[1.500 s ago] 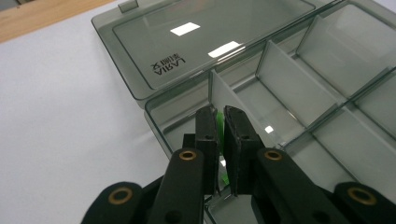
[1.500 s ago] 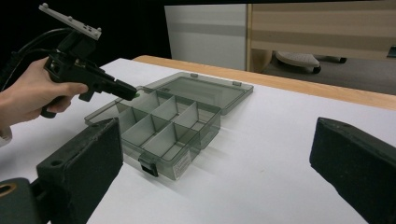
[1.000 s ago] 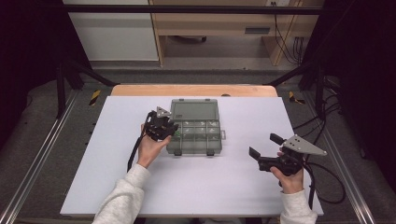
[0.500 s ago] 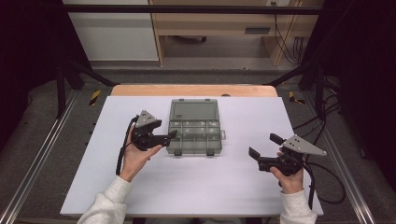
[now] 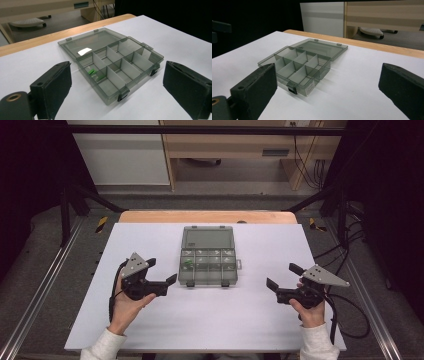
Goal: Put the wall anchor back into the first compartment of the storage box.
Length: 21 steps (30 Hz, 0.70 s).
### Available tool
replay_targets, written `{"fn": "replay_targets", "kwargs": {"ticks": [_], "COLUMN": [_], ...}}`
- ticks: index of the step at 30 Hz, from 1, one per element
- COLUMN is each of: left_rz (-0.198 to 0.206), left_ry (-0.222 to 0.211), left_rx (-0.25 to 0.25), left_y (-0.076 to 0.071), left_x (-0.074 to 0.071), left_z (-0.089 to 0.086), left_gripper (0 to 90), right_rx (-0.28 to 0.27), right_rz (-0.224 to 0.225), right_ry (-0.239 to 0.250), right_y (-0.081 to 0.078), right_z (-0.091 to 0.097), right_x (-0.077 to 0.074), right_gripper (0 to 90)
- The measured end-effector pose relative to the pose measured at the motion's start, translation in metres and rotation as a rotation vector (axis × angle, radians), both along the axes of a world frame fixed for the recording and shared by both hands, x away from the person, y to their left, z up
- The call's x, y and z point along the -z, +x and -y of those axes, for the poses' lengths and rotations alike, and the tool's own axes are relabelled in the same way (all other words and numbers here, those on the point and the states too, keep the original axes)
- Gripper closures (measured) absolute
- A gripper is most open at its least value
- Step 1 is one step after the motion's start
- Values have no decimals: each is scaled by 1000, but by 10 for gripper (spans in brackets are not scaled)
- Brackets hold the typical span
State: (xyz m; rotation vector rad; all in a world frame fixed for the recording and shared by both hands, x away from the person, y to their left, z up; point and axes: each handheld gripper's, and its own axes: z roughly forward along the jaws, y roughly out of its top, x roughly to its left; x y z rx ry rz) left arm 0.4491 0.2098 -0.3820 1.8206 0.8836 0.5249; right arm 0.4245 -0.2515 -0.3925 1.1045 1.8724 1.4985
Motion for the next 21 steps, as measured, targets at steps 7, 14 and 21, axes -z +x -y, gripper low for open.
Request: {"fn": "replay_targets", "kwargs": {"ticks": [7, 14, 21], "left_rz": [5, -12, -29], "left_ry": [-22, -41, -25], "left_rx": [-14, -43, -59], "left_y": [-11, -14, -12], "left_x": [5, 16, 23], "left_z": [-19, -34, -37], "left_gripper": [77, 80, 78], "right_rx": [1, -1, -5], "right_rz": [4, 2, 1], "right_ry": [1, -4, -1], "right_y": [0, 0, 0], "right_z": [0, 0, 1], "right_x": [0, 2, 2], "right_gripper": [22, 22, 22]}}
